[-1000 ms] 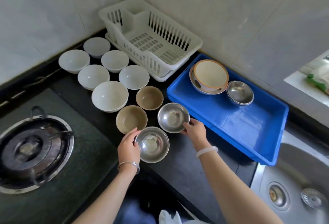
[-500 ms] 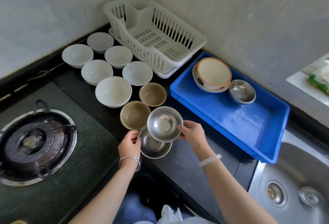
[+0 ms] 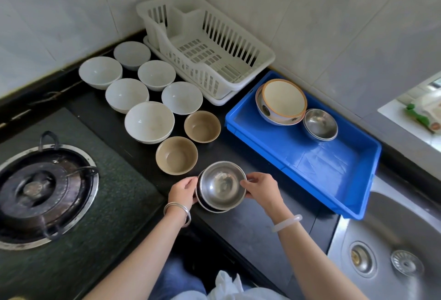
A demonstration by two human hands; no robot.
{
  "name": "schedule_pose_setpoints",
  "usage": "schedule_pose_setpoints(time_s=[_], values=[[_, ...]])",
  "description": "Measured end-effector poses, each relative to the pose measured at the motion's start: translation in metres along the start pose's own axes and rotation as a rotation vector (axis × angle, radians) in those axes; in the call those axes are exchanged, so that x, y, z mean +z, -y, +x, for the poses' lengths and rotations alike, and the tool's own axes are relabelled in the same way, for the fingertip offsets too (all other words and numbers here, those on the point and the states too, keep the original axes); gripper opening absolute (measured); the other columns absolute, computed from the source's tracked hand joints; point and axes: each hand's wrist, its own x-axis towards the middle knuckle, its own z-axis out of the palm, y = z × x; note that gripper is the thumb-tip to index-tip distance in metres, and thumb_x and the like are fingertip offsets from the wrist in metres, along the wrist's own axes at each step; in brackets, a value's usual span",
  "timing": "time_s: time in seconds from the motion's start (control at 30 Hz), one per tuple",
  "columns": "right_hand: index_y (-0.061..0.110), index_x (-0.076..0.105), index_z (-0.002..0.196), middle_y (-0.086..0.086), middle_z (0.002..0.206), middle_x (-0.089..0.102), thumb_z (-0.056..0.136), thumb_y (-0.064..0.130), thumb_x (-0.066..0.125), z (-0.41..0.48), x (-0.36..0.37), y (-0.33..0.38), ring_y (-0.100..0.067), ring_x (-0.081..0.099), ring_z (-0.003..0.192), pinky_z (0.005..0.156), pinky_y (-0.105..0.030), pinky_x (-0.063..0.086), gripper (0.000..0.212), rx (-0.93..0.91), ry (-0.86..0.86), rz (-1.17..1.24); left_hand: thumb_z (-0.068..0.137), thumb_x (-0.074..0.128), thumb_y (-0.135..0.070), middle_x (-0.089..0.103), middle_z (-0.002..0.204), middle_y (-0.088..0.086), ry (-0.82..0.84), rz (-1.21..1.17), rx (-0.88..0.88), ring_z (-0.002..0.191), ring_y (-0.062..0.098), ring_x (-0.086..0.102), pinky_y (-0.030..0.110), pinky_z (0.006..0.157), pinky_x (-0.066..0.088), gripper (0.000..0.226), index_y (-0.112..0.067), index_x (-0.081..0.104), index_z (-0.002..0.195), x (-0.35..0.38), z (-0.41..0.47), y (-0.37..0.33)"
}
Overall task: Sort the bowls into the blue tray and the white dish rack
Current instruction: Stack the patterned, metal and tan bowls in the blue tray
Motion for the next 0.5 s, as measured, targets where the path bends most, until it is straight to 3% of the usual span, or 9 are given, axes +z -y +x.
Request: schedule_pose_setpoints(time_s=[0.1, 0.33, 0.5], values=[[0.022, 0.066, 0.079, 0.000, 0.079, 0.071, 0.084, 0.016, 0.066, 0.000, 0.004, -0.004, -0.005, 0.069, 0.057, 0.052, -0.012, 0.052, 0.007, 0.022, 0.002, -0.014, 0.090, 0.055, -0.015, 0.060, 0.079, 0.003, 0.022, -0.003, -0.016, 0.077, 0.015, 0.057, 0.028, 0.066, 0.052, 0.015, -0.009, 0.065, 0.099, 0.000, -0.002, -0.001], [0.020, 0.062, 0.086, -0.003, 0.082, 0.068, 0.082, 0.023, 0.071, 0.006, 0.010, -0.014, -0.012, 0.067, 0.063, 0.054, -0.018, 0.056, 0.011, 0.070, -0.002, -0.019, 0.089, 0.055, -0.006, 0.063, 0.099, 0.012, 0.079, 0.053, -0.025, 0.092, 0.024, 0.061, 0.034, 0.073, 0.053, 0.018, -0.007, 0.064, 0.106, -0.002, -0.002, -0.004], [0.013, 0.066, 0.103, -0.006, 0.085, 0.072, 0.088, 0.021, 0.065, 0.009, 0.013, -0.019, -0.017, 0.072, 0.073, 0.062, -0.026, 0.060, 0.018, 0.188, 0.141, 0.155, 0.091, 0.053, -0.009, 0.063, 0.089, 0.006, 0.116, 0.033, -0.078, 0.080, 0.017, 0.061, 0.033, 0.069, 0.052, 0.015, -0.008, 0.062, 0.104, -0.002, -0.002, -0.009]])
